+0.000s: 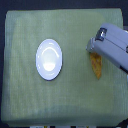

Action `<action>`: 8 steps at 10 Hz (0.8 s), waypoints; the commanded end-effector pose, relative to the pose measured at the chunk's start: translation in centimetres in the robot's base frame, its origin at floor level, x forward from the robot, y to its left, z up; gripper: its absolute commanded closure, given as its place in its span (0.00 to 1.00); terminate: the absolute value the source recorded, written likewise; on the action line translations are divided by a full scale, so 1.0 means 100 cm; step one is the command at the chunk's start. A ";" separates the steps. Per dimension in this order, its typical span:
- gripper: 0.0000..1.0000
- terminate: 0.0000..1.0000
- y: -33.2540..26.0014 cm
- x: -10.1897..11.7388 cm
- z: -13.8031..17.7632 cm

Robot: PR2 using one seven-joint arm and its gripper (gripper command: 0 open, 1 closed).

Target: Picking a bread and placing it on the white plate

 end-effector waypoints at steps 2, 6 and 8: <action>1.00 0.00 0.002 0.009 0.009; 1.00 0.00 0.009 0.013 0.012; 1.00 0.00 0.004 0.014 0.015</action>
